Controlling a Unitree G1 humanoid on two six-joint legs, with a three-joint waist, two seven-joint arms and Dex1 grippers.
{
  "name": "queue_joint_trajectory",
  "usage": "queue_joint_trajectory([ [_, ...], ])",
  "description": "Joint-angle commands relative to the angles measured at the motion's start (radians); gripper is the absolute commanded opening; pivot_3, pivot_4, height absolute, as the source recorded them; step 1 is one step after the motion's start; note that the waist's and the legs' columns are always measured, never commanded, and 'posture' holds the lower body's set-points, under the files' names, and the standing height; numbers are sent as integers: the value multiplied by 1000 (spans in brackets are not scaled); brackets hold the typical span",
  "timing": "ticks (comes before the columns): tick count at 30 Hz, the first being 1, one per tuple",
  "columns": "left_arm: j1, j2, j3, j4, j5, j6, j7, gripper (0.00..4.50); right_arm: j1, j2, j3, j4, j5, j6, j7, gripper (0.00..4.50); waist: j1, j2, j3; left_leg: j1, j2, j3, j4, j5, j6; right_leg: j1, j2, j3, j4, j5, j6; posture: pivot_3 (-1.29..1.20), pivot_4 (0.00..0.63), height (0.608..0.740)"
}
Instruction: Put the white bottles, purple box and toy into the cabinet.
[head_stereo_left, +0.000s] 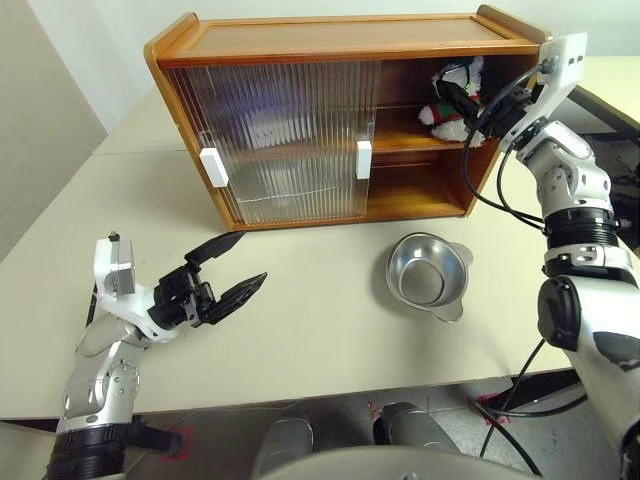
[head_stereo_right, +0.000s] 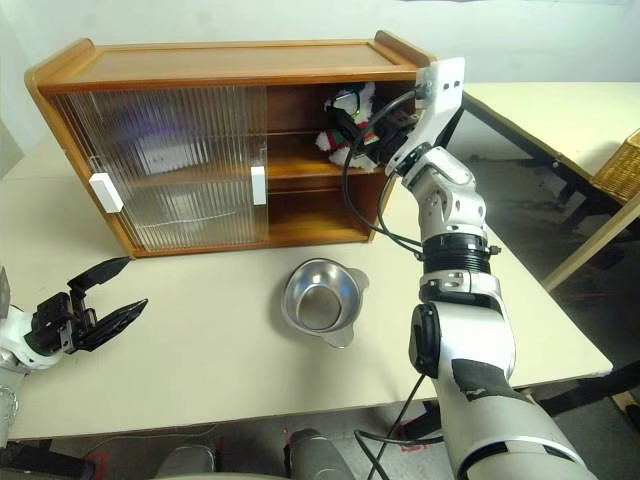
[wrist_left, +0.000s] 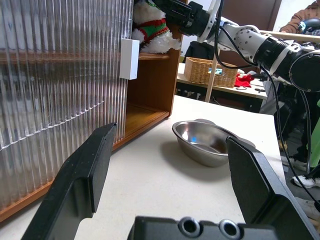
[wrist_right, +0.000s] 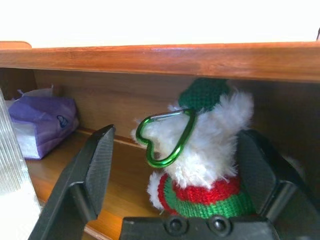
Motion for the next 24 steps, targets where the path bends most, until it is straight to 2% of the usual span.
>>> queue_joint_trajectory([
  [1,-6,0,-6,10,9,2,0,4500,8,-11,3,-30,-4,17,13,4471,-3,0,0,0,0,0,0,0,0,0,0,0,0,0,0,-45,0,740],
  [13,-13,0,-12,15,7,8,-4,4500,57,-36,75,-93,-76,5,67,4471,-7,0,0,0,1,0,-2,0,0,-1,1,-1,-1,0,0,-56,0,740],
  [24,-10,-4,-19,8,5,13,-3,4500,63,-87,142,-58,-216,-147,56,4471,-11,0,0,0,2,0,-2,0,0,-1,1,-1,-1,0,0,-58,0,740],
])
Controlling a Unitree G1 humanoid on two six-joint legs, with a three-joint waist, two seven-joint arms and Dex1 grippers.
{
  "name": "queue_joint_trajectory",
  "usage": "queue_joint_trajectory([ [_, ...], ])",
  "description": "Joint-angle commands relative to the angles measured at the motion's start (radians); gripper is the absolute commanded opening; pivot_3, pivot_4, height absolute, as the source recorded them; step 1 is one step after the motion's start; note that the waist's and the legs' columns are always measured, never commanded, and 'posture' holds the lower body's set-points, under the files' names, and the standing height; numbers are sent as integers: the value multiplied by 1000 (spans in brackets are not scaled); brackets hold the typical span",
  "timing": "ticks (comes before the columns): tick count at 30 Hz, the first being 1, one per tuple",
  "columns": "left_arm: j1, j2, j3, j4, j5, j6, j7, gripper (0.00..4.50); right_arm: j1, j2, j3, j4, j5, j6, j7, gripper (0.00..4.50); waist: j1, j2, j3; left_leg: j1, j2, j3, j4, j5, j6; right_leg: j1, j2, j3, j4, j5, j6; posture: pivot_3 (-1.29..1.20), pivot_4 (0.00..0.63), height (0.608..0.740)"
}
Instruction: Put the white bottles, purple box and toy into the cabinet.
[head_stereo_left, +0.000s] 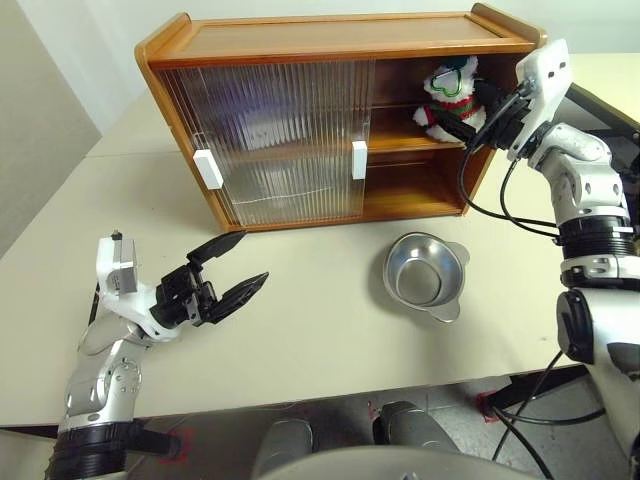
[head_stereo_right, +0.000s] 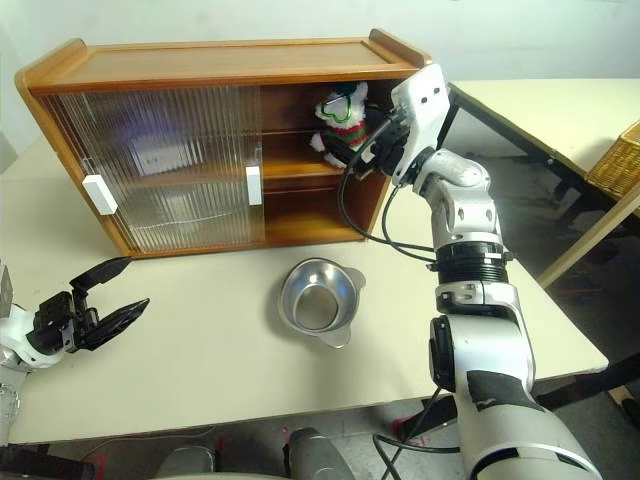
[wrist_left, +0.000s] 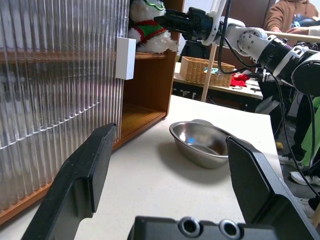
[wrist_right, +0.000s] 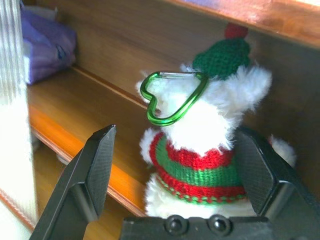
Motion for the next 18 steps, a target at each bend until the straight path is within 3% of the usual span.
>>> queue_joint_trajectory([
  [1,-3,-3,-10,7,6,8,-3,4500,-1,-7,14,34,-39,-60,-18,4471,-1,0,0,0,0,0,0,0,0,0,0,0,0,0,0,-58,0,740],
  [13,-1,-3,-11,6,5,12,-6,4500,-49,-46,-4,107,-62,-151,-24,4471,5,0,0,0,-1,0,1,0,0,1,-1,0,0,0,1,-60,0,740],
  [18,-3,0,-6,14,5,8,-10,4500,-41,-81,5,71,-48,-86,39,4471,10,0,0,-1,-1,0,2,0,0,1,-2,0,-1,1,1,-63,0,740],
])
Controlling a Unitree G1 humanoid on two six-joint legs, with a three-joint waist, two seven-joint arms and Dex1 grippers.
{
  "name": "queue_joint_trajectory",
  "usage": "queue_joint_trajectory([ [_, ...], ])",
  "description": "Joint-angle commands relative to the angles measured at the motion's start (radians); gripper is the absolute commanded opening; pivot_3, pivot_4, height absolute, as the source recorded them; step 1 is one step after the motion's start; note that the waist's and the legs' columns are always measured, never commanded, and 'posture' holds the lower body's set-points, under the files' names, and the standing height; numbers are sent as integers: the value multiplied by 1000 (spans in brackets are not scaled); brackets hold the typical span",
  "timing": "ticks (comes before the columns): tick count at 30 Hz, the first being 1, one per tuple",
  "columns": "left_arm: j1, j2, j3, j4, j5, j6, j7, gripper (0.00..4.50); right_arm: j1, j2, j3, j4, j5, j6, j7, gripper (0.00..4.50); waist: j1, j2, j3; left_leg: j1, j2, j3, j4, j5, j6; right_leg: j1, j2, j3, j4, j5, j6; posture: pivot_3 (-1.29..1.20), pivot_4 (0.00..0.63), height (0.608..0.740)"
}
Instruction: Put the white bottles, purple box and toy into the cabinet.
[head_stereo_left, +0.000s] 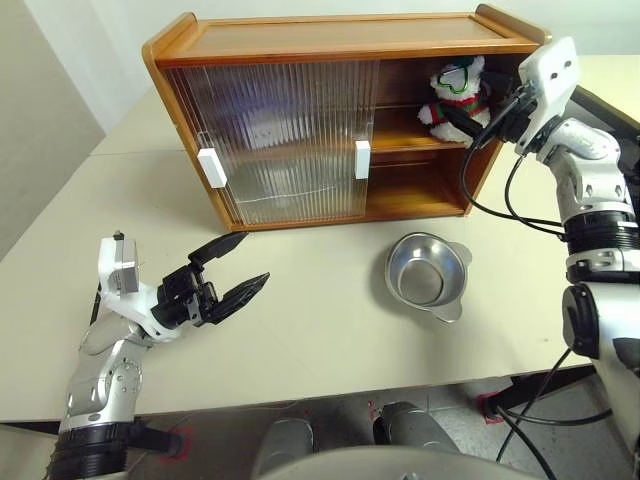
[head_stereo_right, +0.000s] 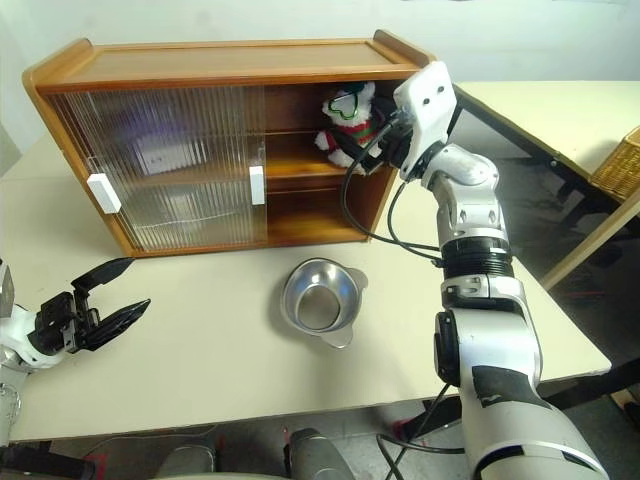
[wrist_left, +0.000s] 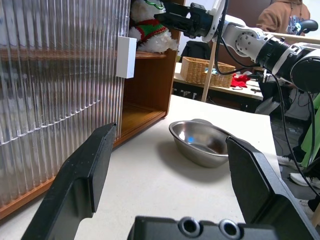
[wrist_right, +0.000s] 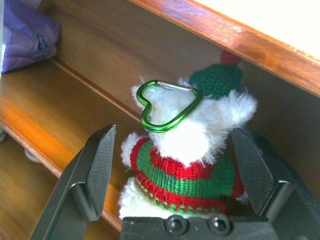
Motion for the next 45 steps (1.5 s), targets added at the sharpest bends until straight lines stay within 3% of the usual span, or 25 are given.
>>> queue_joint_trajectory([
  [1,-4,0,-5,14,5,2,-8,4500,-4,-47,0,-22,1,57,35,4471,1,0,0,0,0,0,0,0,0,0,0,0,0,0,0,-63,0,740],
  [20,-22,-1,-7,28,6,12,-27,4500,40,-100,-3,-107,-12,95,22,4471,3,0,0,0,0,0,0,0,0,0,0,0,-1,0,1,-77,0,740],
  [23,-20,-2,-7,27,7,12,-27,4500,47,-108,-7,-116,-3,104,27,3887,3,0,0,0,-1,0,0,0,0,0,0,0,-1,0,1,-77,0,740],
  [33,-14,-3,-5,19,4,18,-25,4500,59,-103,5,-134,4,120,18,31,-11,0,0,0,0,0,-1,0,0,0,1,0,-1,0,1,-74,0,740],
  [40,-8,-2,-2,15,3,19,-24,4500,45,-84,-2,-140,27,132,27,31,-13,0,0,0,0,1,-1,0,0,0,1,1,-1,-1,2,-71,0,740],
  [45,-1,-2,3,10,1,19,-19,4500,77,-78,-82,-232,212,281,143,31,-12,0,0,0,0,1,-1,0,0,0,1,0,-1,-1,2,-66,0,740],
])
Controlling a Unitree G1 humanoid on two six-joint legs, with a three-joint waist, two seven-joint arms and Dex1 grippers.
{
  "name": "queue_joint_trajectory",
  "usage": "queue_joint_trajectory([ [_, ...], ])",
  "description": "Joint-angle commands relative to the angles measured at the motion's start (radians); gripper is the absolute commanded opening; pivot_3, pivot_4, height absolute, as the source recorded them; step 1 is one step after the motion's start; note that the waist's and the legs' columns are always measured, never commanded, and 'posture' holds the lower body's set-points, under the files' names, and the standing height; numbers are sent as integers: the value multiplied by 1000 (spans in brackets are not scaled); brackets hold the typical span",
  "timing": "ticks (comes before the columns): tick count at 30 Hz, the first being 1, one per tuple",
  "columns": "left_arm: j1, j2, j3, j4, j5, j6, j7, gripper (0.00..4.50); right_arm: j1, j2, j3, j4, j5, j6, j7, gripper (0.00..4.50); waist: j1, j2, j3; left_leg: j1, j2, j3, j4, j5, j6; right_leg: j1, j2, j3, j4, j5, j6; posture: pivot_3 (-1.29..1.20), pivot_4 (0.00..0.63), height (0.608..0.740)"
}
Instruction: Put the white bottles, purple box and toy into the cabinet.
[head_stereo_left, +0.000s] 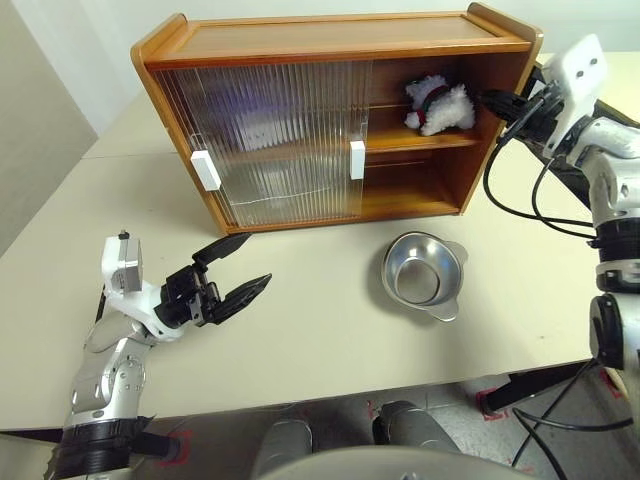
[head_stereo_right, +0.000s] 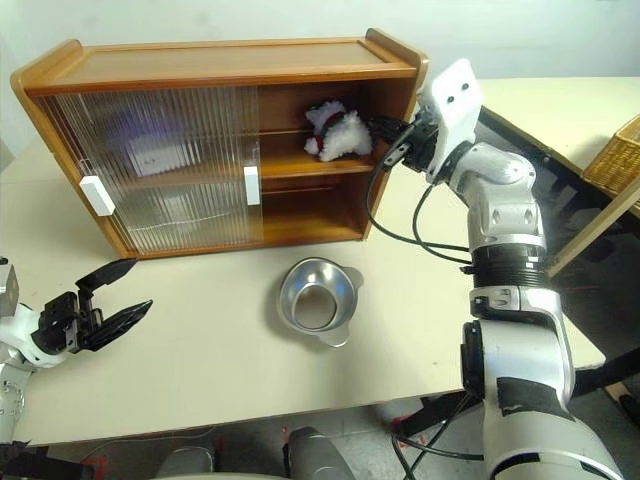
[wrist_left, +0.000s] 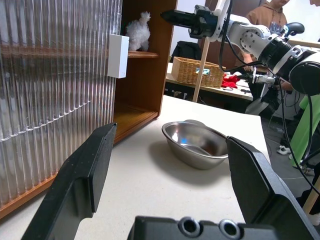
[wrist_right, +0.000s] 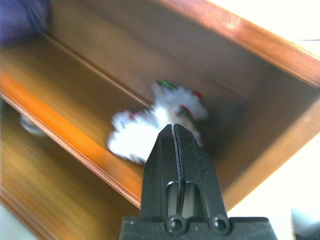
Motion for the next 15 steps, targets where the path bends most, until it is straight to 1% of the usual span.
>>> queue_joint_trajectory([
  [1,14,8,9,-7,0,5,3,4500,32,-16,-58,-106,141,122,112,31,3,0,0,0,0,0,0,0,0,0,0,0,0,0,0,-55,0,740],
  [3,26,11,15,-13,-2,5,3,4500,127,-74,-59,-222,252,264,261,397,12,-2,-1,0,0,0,0,0,0,1,0,0,0,-2,0,-55,0,740],
  [4,33,12,19,-16,-4,5,3,4500,210,-141,-45,-302,311,387,343,659,17,-3,-2,0,0,0,0,0,-1,2,1,-1,0,-4,0,-55,0,740],
  [5,38,13,22,-19,-5,6,3,4500,282,-202,-39,-361,357,502,391,959,31,-6,-2,1,-1,0,1,1,-1,3,1,-1,0,-6,0,-51,6,740],
  [7,45,14,25,-24,-8,8,4,4500,363,-272,-44,-420,406,648,392,1730,40,-5,0,1,-2,0,2,2,-7,7,1,0,0,-12,0,-53,8,740],
  [8,48,13,25,-26,-8,9,4,4500,398,-296,-50,-426,412,691,389,2116,39,-4,0,2,-2,2,4,5,-14,7,1,1,1,-13,0,-57,9,740],
  [9,50,13,24,-27,-7,10,4,4500,421,-311,-54,-432,417,720,386,2482,39,-3,1,2,-2,5,4,5,-15,7,0,2,1,-13,0,-57,9,740],
  [11,49,13,18,-28,-6,13,2,4500,480,-333,-59,-420,389,735,363,3252,35,-4,1,3,-2,7,4,5,-14,7,0,3,1,-14,0,-64,11,740],
  [12,47,13,16,-28,-6,13,1,4500,496,-329,-68,-414,381,735,342,3559,33,-6,2,3,-2,7,3,2,-10,8,0,3,1,-14,1,-64,11,740],
  [13,46,13,15,-27,-5,14,0,4500,505,-325,-73,-409,377,735,328,3967,29,-7,2,3,-2,7,3,-1,-4,8,0,3,1,-15,2,-67,11,740],
  [14,44,12,13,-28,-5,14,1,4500,509,-319,-79,-404,377,735,314,4342,26,-7,2,4,-2,7,3,-2,-3,8,1,3,1,-15,3,-68,11,740],
  [15,42,11,11,-24,-4,12,0,4500,518,-305,-87,-395,376,731,294,4432,24,-7,2,4,-2,7,3,-2,-2,8,1,3,1,-16,6,-68,11,740],
])
